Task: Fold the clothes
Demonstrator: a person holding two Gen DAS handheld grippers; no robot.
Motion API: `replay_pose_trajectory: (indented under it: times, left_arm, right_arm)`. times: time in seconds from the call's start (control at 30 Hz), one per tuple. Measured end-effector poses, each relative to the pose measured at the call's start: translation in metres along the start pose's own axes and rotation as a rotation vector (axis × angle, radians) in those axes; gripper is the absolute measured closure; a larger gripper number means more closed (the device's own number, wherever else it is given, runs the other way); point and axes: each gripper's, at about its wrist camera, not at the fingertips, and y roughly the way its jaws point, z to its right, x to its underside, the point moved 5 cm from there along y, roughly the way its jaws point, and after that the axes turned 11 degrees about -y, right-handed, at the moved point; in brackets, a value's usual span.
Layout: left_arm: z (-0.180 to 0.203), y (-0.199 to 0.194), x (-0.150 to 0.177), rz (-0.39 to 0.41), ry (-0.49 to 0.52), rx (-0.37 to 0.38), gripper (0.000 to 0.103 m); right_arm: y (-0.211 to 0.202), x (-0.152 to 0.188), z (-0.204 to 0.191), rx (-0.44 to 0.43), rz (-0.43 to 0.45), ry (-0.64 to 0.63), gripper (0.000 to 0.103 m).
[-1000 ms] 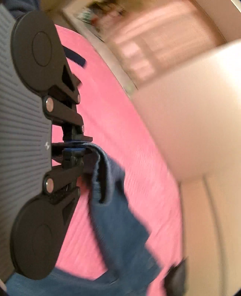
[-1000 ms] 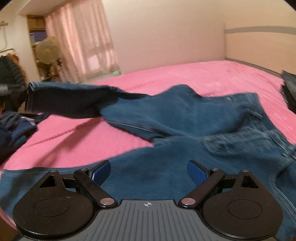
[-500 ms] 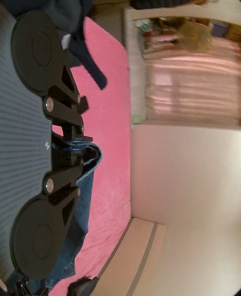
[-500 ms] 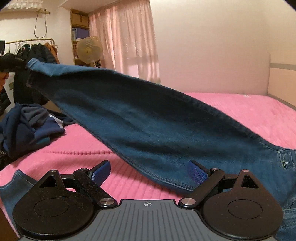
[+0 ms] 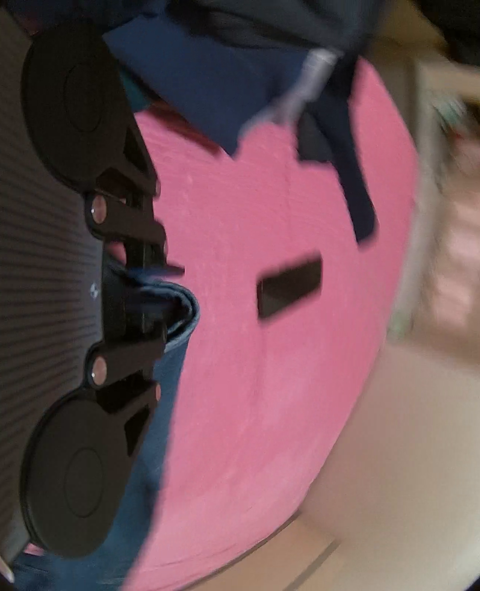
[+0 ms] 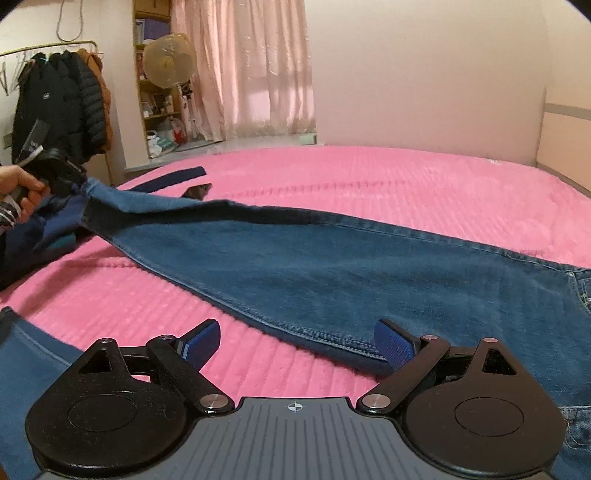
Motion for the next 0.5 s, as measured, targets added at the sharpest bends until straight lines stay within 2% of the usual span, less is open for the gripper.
replay_pose_trajectory:
  times: [0.07,0.1,0.17,0.23,0.3,0.33,0.43,0.5]
  left_arm:
    - [-0.018,0.014,-0.005,0.009,-0.066,-0.058,0.085]
    - [-0.019,0.014,-0.005,0.02,-0.046,-0.071,0.084]
    - [-0.013,0.007,0.005,0.036,0.061,-0.08,0.079]
    - [-0.001,0.001,0.024,0.039,0.225,-0.071,0.074]
    - [0.016,-0.001,0.049,0.035,0.448,-0.053,0.073]
    - [0.024,0.001,0.066,0.038,0.597,-0.062,0.072]
    - [0.042,0.013,0.118,0.051,1.082,-0.114,0.07]
    - [0.041,0.029,0.148,0.068,1.375,-0.181,0.07]
  right_arm:
    - [0.003,0.001,0.002,0.004,-0.004,0.007,0.01]
    - [0.005,0.001,0.001,0.002,-0.005,0.005,0.01]
    - [0.008,0.0,-0.003,-0.008,-0.011,-0.011,0.01]
    - [0.009,0.002,-0.011,-0.018,-0.016,-0.029,0.01]
    - [0.014,0.001,-0.018,-0.036,-0.03,-0.062,0.01]
    - [0.018,0.0,-0.022,-0.044,-0.045,-0.1,0.01]
    - [0.03,-0.003,-0.035,-0.049,-0.084,-0.236,0.01]
    - [0.038,-0.005,-0.04,-0.034,-0.109,-0.34,0.01]
